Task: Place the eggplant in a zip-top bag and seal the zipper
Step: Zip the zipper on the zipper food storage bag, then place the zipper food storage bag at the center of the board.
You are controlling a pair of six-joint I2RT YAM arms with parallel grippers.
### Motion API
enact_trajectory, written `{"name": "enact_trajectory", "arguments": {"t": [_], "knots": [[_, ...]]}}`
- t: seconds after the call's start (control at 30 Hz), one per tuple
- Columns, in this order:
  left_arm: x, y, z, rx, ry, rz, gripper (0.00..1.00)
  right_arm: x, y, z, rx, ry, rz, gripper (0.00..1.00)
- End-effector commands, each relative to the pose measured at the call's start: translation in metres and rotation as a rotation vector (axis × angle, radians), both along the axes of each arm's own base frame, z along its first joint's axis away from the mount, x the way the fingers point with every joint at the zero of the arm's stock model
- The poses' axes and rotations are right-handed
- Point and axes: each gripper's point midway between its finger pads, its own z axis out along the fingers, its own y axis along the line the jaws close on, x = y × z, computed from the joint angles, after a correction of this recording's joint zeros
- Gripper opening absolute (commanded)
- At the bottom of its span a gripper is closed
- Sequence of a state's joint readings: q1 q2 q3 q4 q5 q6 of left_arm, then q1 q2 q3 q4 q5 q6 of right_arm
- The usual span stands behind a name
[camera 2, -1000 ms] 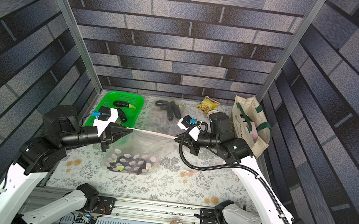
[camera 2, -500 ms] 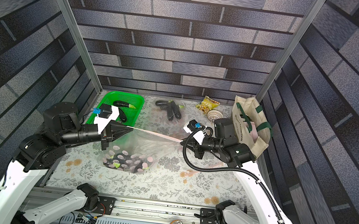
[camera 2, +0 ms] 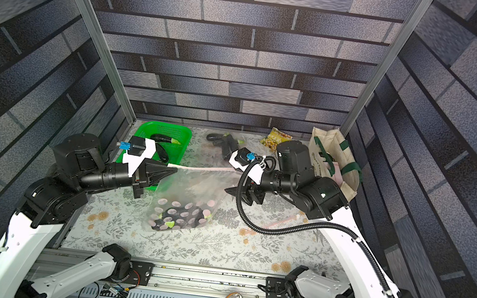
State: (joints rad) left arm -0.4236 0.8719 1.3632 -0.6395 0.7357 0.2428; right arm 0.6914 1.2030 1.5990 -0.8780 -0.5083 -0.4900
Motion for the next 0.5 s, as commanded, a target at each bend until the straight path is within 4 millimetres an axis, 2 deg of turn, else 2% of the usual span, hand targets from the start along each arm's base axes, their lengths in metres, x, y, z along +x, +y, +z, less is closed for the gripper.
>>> {"name": "enact_trajectory", "arguments": {"t": [0.0, 0.1, 0.23, 0.37, 0.4, 0.43, 0.47], "knots": [[-0.007, -0.003, 0.015, -0.028, -0.046, -0.042, 0.02, 0.01, 0.01, -0.011, -0.1, -0.02, -0.001, 0.76], [-0.007, -0.005, 0.016, -0.03, -0.043, -0.05, 0.02, 0.011, 0.03, -0.004, -0.087, -0.024, 0.063, 0.78], [-0.01, -0.007, 0.016, -0.034, -0.044, -0.073, 0.03, 0.004, 0.052, -0.006, -0.091, -0.003, 0.169, 0.78], [-0.01, -0.009, 0.013, -0.033, -0.029, -0.09, 0.03, -0.016, 0.067, -0.015, -0.112, 0.066, 0.317, 0.78], [-0.009, -0.01, 0.012, -0.033, -0.025, -0.094, 0.03, -0.021, 0.069, -0.018, -0.117, 0.083, 0.35, 0.73], [-0.008, -0.011, 0.011, -0.033, -0.019, -0.094, 0.03, -0.025, 0.071, -0.02, -0.121, 0.102, 0.381, 0.57], [-0.006, -0.011, 0.009, -0.034, -0.013, -0.083, 0.04, -0.026, 0.073, -0.021, -0.124, 0.11, 0.4, 0.22]]}}
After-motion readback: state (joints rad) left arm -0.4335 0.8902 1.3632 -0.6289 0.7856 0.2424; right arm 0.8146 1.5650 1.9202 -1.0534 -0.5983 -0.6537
